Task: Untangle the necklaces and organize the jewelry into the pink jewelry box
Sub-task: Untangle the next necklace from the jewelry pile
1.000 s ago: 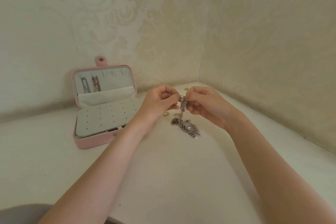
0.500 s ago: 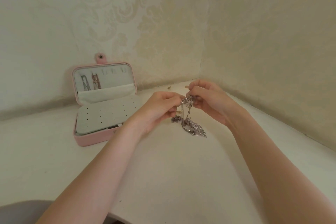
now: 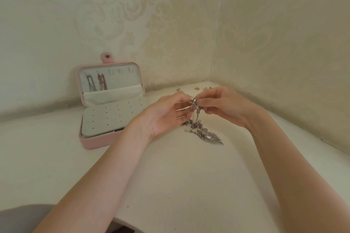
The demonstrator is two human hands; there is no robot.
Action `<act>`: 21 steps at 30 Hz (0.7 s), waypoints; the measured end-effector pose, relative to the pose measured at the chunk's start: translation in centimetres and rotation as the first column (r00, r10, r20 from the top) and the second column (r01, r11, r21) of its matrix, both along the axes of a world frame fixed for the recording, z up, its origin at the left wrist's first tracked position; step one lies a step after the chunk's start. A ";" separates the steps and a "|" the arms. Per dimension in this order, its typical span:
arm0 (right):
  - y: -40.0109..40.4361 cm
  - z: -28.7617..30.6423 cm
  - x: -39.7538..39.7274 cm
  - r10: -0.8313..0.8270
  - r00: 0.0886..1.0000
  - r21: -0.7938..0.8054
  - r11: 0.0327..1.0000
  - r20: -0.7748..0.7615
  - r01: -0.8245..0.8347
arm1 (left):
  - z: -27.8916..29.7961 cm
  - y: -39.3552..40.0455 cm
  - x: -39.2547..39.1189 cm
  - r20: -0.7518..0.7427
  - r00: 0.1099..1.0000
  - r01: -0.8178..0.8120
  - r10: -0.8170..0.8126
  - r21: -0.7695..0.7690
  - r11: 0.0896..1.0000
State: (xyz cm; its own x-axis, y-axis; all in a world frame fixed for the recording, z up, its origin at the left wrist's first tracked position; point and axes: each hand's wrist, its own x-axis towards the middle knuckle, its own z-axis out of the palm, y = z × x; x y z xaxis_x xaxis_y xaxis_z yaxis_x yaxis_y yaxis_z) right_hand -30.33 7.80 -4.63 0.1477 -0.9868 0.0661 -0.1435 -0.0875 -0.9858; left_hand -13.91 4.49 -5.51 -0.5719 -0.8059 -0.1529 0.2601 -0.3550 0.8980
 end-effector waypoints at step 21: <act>-0.5 -0.3 0.4 -0.094 0.972 0.101 0.992 0.214 0.074 | -0.5 0.4 -0.5 0.278 0.958 -0.001 0.075 -0.260 0.966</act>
